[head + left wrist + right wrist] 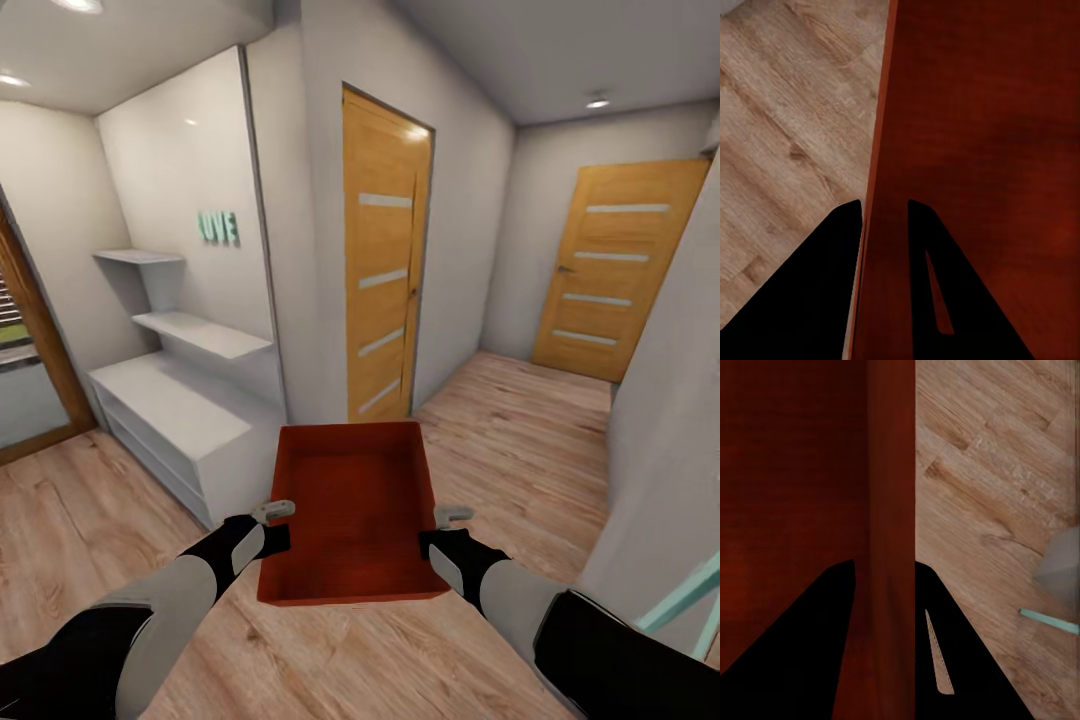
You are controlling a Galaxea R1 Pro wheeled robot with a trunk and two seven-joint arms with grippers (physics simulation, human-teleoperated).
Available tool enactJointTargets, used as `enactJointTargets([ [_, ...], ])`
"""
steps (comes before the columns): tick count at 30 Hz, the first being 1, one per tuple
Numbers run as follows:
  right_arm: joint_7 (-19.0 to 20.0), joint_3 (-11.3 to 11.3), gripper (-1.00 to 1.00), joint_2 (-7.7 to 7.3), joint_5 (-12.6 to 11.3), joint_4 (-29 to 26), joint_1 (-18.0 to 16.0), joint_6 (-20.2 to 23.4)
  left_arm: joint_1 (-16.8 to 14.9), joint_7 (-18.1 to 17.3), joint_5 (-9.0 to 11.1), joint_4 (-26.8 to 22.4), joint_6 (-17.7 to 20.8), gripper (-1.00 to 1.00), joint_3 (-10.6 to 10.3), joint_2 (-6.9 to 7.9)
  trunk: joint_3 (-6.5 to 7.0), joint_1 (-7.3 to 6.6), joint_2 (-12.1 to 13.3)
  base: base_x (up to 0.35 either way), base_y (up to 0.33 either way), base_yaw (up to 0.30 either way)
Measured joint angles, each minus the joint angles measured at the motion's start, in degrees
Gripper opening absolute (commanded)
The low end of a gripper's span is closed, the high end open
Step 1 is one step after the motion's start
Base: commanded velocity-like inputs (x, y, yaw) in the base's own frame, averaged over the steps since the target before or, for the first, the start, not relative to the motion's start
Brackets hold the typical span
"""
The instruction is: Move the two storage containers from the living room to the garage. In the garage, place one container on the floor and stack the other container on top of it (either order is fine).
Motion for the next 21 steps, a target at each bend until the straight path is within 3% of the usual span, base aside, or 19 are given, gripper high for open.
enactJointTargets([
  [21, 0.0, 0.0, -1.0, 0.0, 0.0, 0.0, 0.0, 0.0, 0.0, 0.0, -0.01, 0.0, 0.0, -1.0, 0.01, 0.0, 0.0, 0.0, 0.0, 0.323, 0.0, -0.207],
])
